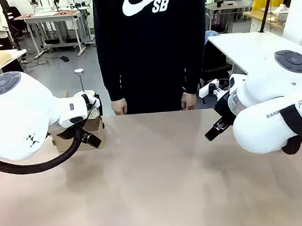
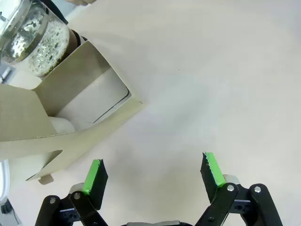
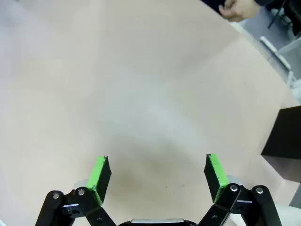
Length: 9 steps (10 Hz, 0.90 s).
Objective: Pour a drink into a cup and package it in a carrier.
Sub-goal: Pick up the 600 ml Paper Cup and place it in the middle top area of the table.
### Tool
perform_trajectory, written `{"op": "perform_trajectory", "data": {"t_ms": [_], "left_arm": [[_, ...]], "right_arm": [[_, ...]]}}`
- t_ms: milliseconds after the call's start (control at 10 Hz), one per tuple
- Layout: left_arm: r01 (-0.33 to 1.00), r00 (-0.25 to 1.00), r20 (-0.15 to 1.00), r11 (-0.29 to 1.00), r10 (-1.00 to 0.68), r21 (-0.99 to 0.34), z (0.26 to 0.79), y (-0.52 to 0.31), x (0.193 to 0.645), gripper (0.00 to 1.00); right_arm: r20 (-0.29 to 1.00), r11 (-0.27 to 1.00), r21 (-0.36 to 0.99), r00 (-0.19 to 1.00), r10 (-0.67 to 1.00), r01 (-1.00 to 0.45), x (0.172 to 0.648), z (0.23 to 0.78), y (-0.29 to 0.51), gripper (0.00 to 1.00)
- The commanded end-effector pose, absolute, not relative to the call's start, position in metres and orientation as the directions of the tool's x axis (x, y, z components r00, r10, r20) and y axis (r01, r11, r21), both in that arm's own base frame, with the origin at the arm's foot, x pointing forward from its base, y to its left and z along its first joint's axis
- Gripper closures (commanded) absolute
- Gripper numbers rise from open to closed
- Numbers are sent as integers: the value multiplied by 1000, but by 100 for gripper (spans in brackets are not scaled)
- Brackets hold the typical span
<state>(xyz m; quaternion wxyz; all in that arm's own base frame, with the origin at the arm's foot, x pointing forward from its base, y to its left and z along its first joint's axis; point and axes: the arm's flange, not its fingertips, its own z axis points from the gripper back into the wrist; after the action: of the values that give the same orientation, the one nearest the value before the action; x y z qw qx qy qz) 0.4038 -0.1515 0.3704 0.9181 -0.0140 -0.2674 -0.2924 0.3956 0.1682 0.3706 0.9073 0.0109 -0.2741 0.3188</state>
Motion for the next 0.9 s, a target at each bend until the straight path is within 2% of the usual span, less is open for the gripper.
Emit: {"op": "perform_trajectory", "data": {"t_ms": [0,800], "left_arm": [[544,686,499,829,-529,131,370,-152,404,0],[544,686,499,829,-529,131,370,-152,404,0]], "right_arm": [[504,796,-155,646,572,-584,396,371,168,0],[504,796,-155,646,572,-584,396,371,168,0]]}}
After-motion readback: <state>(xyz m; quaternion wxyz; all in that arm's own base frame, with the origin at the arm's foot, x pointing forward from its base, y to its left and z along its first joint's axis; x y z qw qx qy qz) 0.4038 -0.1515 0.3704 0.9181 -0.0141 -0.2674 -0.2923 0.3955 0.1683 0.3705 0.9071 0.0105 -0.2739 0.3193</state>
